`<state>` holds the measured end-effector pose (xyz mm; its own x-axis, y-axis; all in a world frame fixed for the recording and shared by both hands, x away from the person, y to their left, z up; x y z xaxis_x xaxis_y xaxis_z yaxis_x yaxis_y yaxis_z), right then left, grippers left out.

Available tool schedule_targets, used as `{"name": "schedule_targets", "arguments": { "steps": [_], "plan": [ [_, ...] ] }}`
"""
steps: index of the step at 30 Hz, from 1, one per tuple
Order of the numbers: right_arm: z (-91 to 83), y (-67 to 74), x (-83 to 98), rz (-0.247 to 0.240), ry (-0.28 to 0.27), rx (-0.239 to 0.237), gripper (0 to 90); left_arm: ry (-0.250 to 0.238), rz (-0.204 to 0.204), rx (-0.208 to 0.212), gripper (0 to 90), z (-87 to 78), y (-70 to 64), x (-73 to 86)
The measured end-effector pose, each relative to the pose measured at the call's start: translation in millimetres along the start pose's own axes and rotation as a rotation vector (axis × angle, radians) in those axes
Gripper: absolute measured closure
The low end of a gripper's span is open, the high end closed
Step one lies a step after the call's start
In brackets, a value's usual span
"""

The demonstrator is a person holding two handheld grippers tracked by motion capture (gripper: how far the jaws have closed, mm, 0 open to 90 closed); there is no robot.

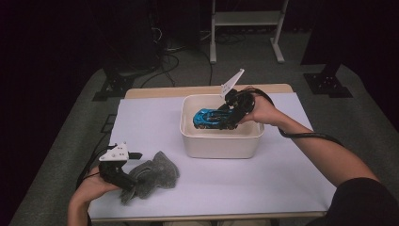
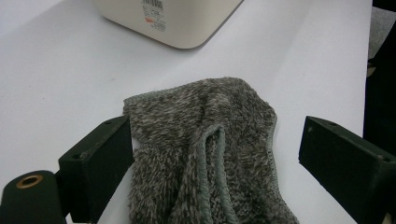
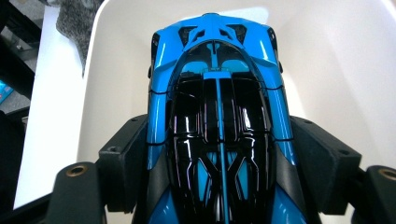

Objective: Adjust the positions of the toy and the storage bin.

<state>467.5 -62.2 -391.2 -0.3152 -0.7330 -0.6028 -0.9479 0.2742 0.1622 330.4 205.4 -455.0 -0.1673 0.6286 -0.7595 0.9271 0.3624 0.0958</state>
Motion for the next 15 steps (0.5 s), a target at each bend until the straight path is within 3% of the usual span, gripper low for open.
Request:
{"name": "schedule_targets", "arguments": {
  "steps": [15],
  "plan": [
    [28.7, 0.2, 4.3, -0.008, 0.069, -0.026, 25.2, -0.014, -0.009, -0.003, 8.7, -2.2, 1.2, 0.7]
  ]
}}
Point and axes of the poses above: each handheld gripper's, and its own axes: z roughly forward along the jaws, x roughly out of its underside, y roughly to its left, the point moved 10 cm from there along z, roughly forward along the jaws, and after that the axes turned 8 degrees about z, right-handed, at the moved point
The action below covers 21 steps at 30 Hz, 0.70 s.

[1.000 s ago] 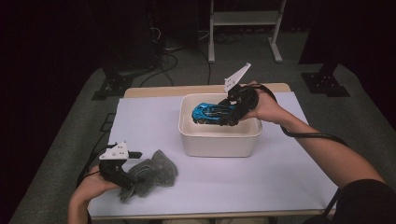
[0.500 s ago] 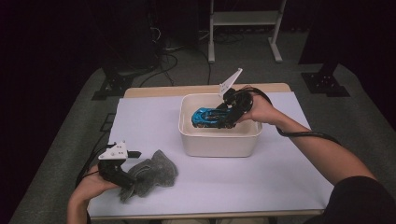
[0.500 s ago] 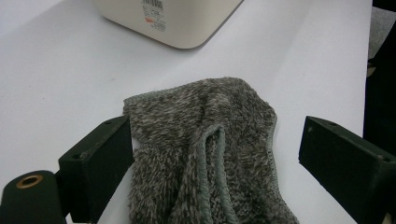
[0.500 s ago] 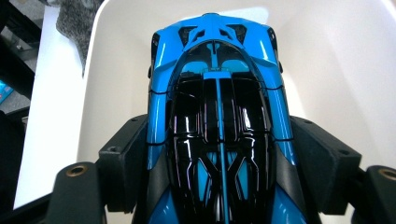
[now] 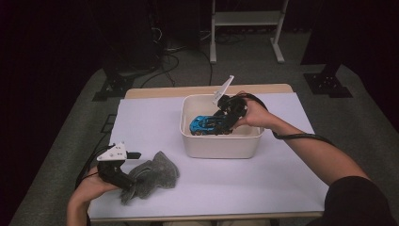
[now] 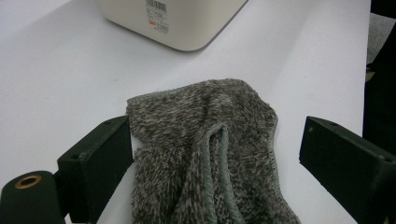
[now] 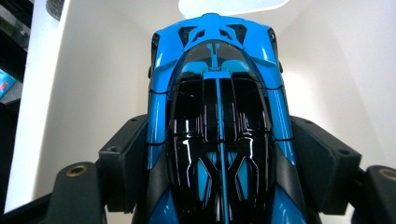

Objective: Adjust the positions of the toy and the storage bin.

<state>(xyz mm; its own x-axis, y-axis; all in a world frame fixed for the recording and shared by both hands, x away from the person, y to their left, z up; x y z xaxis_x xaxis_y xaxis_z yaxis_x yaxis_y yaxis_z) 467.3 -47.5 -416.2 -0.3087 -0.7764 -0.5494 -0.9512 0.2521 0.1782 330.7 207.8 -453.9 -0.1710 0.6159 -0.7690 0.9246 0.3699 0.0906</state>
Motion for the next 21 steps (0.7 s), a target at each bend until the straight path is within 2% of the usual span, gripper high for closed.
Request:
{"name": "schedule_targets", "arguments": {
  "steps": [21],
  "plan": [
    [21.8, -0.4, 1.5, 0.003, 0.084, -0.016, 25.2, -0.002, 0.000, 0.003, 8.7, -0.6, 1.9, 0.9]
  ]
}}
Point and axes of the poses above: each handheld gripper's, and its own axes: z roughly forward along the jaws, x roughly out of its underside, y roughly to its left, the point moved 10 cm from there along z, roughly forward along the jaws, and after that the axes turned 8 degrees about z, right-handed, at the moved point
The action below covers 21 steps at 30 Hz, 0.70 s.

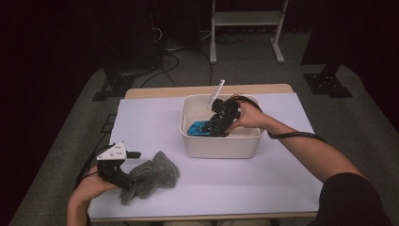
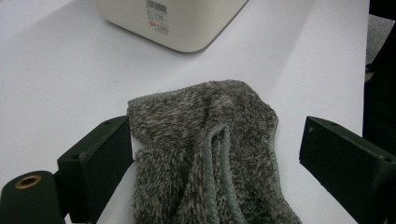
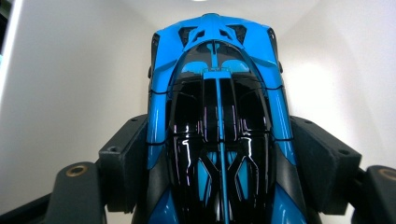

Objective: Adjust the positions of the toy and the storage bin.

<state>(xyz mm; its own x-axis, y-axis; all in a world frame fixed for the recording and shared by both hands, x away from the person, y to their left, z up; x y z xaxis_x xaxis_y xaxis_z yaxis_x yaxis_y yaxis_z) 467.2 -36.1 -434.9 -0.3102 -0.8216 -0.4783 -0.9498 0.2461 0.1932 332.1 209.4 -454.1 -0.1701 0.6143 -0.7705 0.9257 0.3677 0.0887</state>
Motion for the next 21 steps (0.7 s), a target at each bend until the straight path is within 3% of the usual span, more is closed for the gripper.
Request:
{"name": "schedule_targets", "arguments": {
  "steps": [21],
  "plan": [
    [11.5, -2.9, 8.3, 0.004, 0.105, 0.003, 25.1, -0.015, -0.001, 0.000, 8.7, -1.8, -0.7, -1.9]
  ]
}}
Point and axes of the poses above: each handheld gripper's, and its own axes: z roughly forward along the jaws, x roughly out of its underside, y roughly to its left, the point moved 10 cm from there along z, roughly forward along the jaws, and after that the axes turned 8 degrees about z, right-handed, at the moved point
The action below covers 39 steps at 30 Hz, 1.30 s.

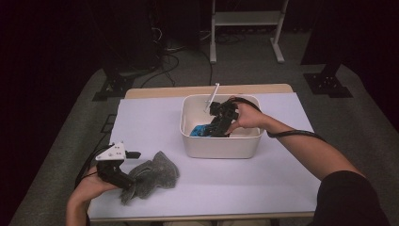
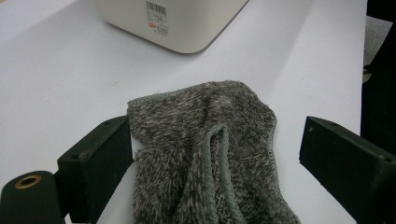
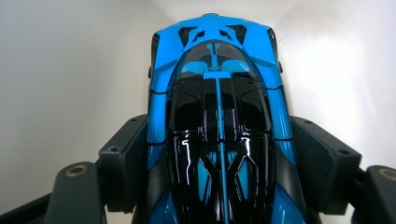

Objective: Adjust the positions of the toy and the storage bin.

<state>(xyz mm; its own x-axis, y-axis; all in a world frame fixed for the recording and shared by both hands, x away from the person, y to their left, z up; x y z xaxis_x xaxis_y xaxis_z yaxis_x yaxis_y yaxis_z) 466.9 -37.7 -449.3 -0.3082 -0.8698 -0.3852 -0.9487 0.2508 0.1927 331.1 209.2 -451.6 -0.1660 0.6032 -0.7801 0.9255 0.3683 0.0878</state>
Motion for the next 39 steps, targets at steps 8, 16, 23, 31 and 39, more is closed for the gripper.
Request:
{"name": "schedule_targets", "arguments": {
  "steps": [8, 16, 23, 31, 39],
  "plan": [
    [3.2, -0.8, 2.2, -0.002, 0.025, 0.002, 25.1, 0.001, 0.001, 0.008, 8.7, 0.1, -0.8, 0.4],
    [6.7, -0.1, 5.2, -0.011, 0.052, 0.008, 25.0, 0.003, 0.002, 0.008, 8.7, -0.4, -0.4, 1.0],
    [10.9, -2.9, 9.7, -0.023, 0.090, 0.039, 25.8, 0.001, -0.002, 0.006, 8.7, -1.2, -0.1, 1.0],
    [13.9, -2.2, 11.7, -0.020, 0.107, 0.030, 25.6, 0.002, -0.003, 0.009, 8.7, -0.8, -1.2, 1.0],
    [15.1, -2.7, 11.8, -0.034, 0.117, 0.047, 23.2, 0.000, -0.005, 0.013, 8.7, -1.3, -1.3, 1.8]
  ]
}}
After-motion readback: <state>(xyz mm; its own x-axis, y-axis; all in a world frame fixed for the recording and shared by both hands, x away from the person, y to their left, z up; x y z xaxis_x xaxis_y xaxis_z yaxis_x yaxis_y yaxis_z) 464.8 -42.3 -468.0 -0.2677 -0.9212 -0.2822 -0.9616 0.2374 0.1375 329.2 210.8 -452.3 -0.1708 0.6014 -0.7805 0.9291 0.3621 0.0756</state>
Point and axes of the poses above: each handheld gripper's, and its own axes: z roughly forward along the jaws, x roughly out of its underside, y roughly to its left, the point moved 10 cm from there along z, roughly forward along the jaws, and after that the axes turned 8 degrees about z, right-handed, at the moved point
